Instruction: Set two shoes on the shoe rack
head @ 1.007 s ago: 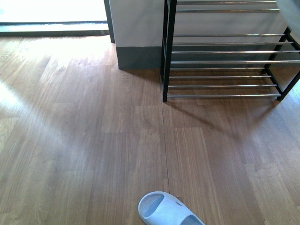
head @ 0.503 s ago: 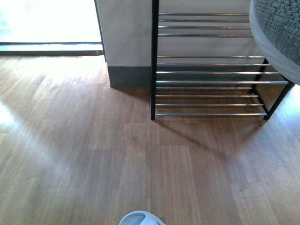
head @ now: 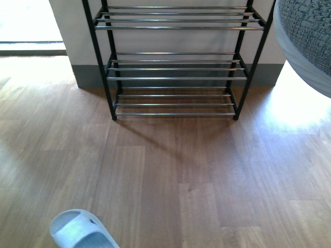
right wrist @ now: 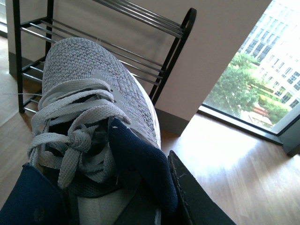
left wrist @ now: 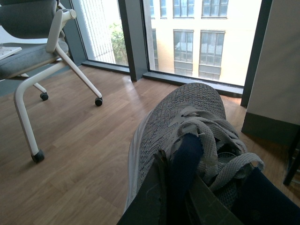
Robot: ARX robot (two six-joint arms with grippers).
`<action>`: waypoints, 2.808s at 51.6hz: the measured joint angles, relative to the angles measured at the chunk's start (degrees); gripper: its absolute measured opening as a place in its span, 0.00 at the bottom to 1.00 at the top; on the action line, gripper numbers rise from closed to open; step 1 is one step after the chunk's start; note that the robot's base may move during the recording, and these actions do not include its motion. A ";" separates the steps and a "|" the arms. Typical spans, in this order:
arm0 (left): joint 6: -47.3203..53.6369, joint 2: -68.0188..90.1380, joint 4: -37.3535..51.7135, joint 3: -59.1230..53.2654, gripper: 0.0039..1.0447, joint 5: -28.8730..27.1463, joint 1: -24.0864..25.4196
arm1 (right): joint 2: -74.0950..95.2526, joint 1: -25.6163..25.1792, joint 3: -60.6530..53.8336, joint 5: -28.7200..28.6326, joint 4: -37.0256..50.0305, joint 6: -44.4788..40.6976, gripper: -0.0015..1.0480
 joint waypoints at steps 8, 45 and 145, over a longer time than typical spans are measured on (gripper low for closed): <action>0.04 0.00 0.00 0.00 0.01 0.24 0.02 | -0.15 0.00 0.00 0.20 0.00 0.00 0.01; 0.04 -0.02 0.02 0.00 0.01 0.59 0.02 | -0.13 0.00 -0.11 0.70 0.00 0.00 0.01; 0.13 -0.02 0.09 -0.02 0.01 0.28 0.02 | 16.48 -1.75 2.47 -7.98 8.74 15.93 0.01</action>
